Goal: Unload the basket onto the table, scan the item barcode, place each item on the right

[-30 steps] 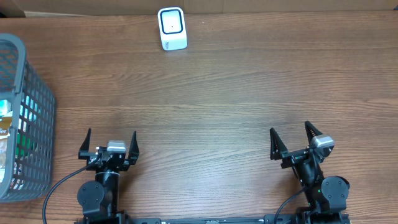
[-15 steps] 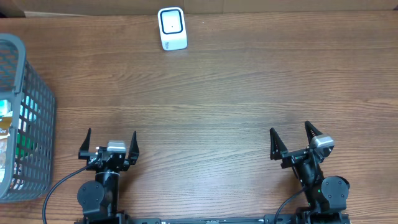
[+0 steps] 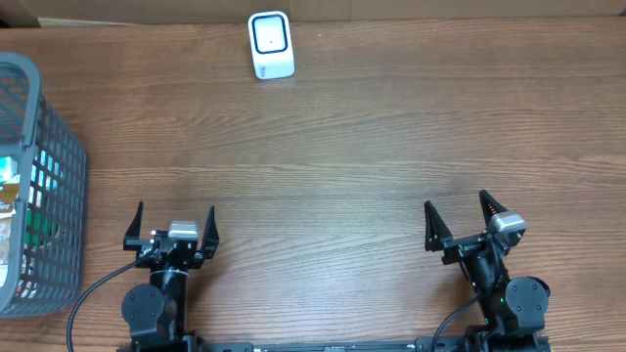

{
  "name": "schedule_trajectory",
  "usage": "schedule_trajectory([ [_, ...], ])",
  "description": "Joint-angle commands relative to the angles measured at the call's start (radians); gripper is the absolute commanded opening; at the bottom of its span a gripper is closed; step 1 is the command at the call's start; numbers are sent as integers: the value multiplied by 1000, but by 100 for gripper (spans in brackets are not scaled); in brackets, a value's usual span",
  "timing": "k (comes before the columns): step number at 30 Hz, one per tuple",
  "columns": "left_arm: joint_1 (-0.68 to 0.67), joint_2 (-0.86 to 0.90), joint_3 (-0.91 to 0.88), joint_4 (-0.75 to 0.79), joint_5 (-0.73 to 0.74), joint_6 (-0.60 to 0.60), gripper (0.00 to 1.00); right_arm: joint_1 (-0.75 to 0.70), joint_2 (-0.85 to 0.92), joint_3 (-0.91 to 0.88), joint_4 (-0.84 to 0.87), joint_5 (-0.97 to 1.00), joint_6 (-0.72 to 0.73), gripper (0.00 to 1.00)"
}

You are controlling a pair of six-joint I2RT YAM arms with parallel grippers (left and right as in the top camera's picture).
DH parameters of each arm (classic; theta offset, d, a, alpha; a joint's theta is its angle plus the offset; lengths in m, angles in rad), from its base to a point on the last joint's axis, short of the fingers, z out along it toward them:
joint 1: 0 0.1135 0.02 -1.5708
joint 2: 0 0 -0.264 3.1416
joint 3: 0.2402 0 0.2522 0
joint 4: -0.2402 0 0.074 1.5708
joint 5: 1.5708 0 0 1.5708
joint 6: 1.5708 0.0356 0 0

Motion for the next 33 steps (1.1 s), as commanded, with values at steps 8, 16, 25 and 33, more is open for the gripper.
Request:
schedule_trajectory([
  [8,-5,-11,-3,-4,-11,-21,100,5,-7,-11,6,-1,-1,100],
  [16,-5,-11,-3,-4,-9,-314,100,5,-7,-11,6,-1,-1,100],
  [25,-5,-11,-3,0,-7,-536,100,5,-7,-11,6,-1,-1,100],
  [33,-5,-10,54,-6,-5,-475,100,5,-7,-11,6,-1,-1,100],
])
